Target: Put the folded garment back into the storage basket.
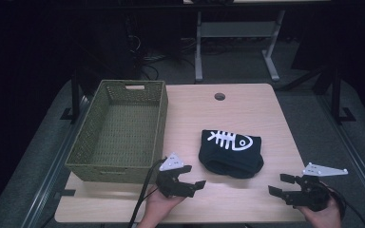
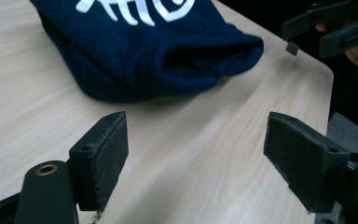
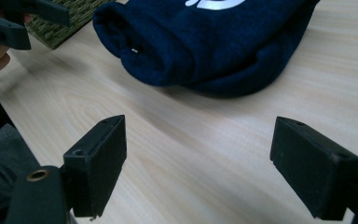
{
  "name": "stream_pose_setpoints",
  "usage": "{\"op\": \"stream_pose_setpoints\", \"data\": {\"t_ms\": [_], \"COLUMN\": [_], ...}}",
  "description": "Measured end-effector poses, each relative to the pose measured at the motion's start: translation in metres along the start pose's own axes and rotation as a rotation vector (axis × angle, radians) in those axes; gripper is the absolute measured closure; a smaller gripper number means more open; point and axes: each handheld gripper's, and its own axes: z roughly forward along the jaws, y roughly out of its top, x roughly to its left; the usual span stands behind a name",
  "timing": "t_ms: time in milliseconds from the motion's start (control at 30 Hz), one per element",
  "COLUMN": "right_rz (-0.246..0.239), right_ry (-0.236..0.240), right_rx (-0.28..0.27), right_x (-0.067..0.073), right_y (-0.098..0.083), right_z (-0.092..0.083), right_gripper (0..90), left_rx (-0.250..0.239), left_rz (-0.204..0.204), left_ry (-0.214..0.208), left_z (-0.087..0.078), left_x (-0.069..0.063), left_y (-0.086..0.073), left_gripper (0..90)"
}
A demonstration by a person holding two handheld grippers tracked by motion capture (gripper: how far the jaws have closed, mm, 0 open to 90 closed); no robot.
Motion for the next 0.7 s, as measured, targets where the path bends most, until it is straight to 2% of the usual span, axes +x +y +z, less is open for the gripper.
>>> {"op": "stream_pose_setpoints", "data": {"t_ms": [33, 133, 400, 467, 600, 633, 700], "right_rz": [0.004, -0.001, -0.008, -0.015, -0.013, -0.008, 0.0], "right_ry": [0.008, 0.014, 0.029, 0.028, 0.024, 0.018, 0.014], "right_rx": [0.001, 0.0, 0.022, 0.023, 0.038, 0.046, 0.045], "right_x": [-0.002, -0.004, -0.005, -0.005, -0.009, -0.013, -0.017], "right_y": [0.006, 0.014, 0.037, 0.039, 0.05, 0.055, 0.06], "right_z": [0.002, 0.005, 0.014, 0.015, 0.022, 0.026, 0.03], "right_gripper": [18.4, 18.4, 20.0, 20.0, 20.1, 20.1, 20.3], "left_rx": [-0.002, 0.008, -0.026, -0.033, -0.042, -0.023, -0.02], "left_rz": [-0.013, -0.006, -0.051, -0.045, -0.071, -0.077, -0.088], "left_ry": [0.001, 0.017, -0.007, 0.004, 0.033, 0.068, 0.075], "left_z": [0.005, 0.011, 0.022, 0.025, 0.031, 0.036, 0.04], "left_x": [0.002, 0.004, 0.007, 0.008, 0.013, 0.016, 0.02], "left_y": [0.004, 0.01, 0.023, 0.026, 0.033, 0.038, 0.041], "left_gripper": [21.8, 21.7, 21.7, 21.7, 22.1, 22.1, 22.3]}}
